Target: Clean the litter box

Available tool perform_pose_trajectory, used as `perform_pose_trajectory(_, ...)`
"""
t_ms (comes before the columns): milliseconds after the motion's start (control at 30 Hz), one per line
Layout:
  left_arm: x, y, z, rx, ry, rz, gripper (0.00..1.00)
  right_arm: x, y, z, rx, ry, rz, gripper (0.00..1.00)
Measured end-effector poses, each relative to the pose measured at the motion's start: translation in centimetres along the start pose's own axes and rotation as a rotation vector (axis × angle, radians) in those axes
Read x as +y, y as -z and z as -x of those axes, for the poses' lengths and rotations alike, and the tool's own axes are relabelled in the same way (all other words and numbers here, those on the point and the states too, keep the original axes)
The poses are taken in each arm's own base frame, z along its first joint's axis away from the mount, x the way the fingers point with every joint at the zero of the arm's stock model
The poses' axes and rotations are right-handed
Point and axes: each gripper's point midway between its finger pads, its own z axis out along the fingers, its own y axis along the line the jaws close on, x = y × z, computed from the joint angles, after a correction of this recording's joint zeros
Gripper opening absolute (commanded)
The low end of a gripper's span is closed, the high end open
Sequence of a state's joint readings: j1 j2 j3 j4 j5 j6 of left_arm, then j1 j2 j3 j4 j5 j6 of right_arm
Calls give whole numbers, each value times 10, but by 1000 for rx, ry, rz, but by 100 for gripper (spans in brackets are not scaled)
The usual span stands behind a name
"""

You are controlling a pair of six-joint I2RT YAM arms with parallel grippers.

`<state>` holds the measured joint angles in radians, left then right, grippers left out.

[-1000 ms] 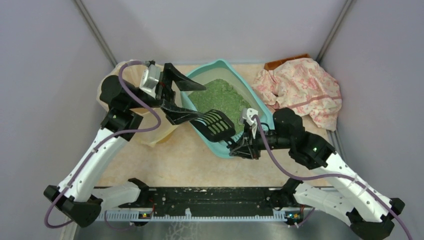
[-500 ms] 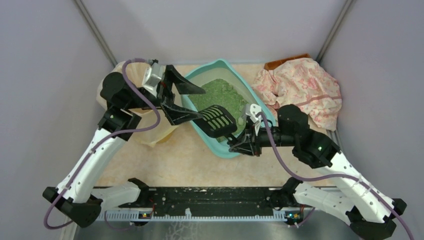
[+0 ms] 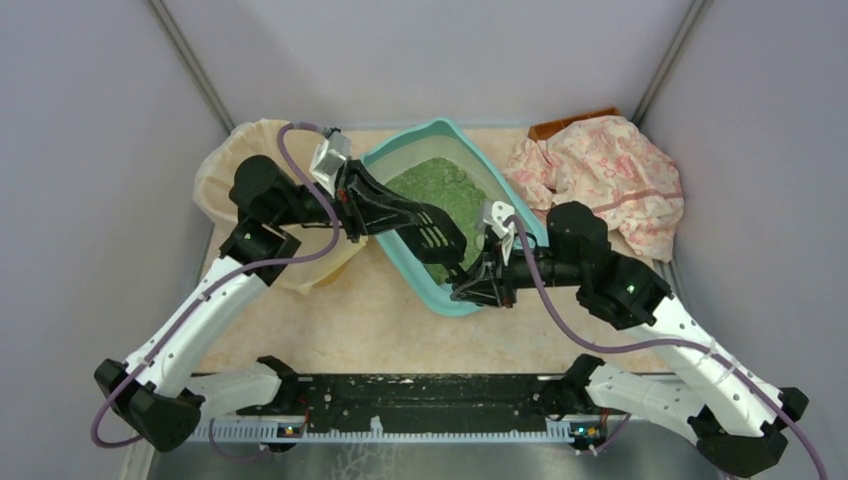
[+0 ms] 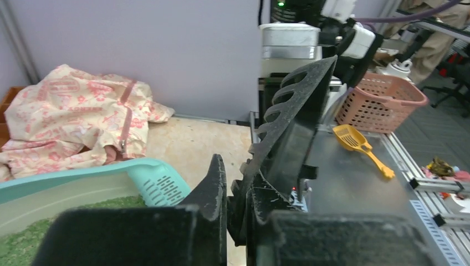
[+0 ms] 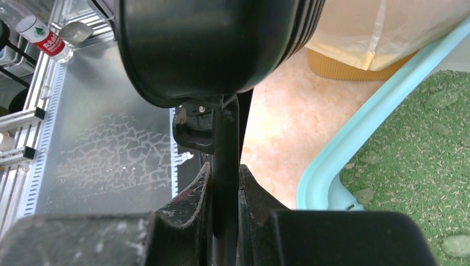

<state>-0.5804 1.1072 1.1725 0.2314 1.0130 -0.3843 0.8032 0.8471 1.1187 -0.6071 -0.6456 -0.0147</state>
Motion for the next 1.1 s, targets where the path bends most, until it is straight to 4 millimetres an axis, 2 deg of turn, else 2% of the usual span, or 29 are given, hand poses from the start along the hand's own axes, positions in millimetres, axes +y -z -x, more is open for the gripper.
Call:
perform_pose_trajectory(133, 13, -4, -3, -1, -7, 34, 0, -1, -1, -1, 0, -18, -6, 0)
perform_pose_trajectory(167, 15, -5, -5, 1, -8, 39, 0, -3, -2, -3, 4, -24, -16, 4)
perform_pose_trajectory(333, 38, -2, -4, -34, -9, 182, 0, -23, -4, -3, -15, -43, -122, 69)
perform_pose_trajectory(367, 43, -1, -3, -48, -8, 219, 0, -28, -4, -2, -23, -43, -150, 78)
perform_pose_trajectory(400, 46, 1, -1, -63, -7, 255, 0, -34, -4, -2, -28, -53, -182, 82)
perform_pose_trajectory(500, 66, 10, 10, -131, 1, 408, 0, -61, 0, -3, -52, -72, -338, 90)
perform_pose_trajectory(567, 86, 22, 16, -186, 20, 546, 0, -76, 9, -2, -84, -81, -442, 94)
perform_pose_trajectory(667, 111, 42, 2, -250, 86, 714, 0, -86, 30, 6, -181, -69, -561, 94)
perform_pose_trajectory(767, 132, 60, -31, -290, 198, 843, 0, -78, 56, 25, -334, -40, -602, 94)
perform_pose_trajectory(833, 138, 64, -48, -315, 273, 867, 0, -68, 72, 39, -434, -15, -599, 94)
perform_pose_trajectory(900, 137, 62, -57, -362, 363, 847, 0, -56, 85, 58, -537, 13, -576, 94)
perform_pose_trajectory(1000, 129, 54, -47, -461, 465, 772, 0, -47, 87, 74, -613, 37, -530, 94)
perform_pose_trajectory(1100, 118, 51, -29, -570, 527, 687, 0, -44, 82, 78, -649, 38, -491, 94)
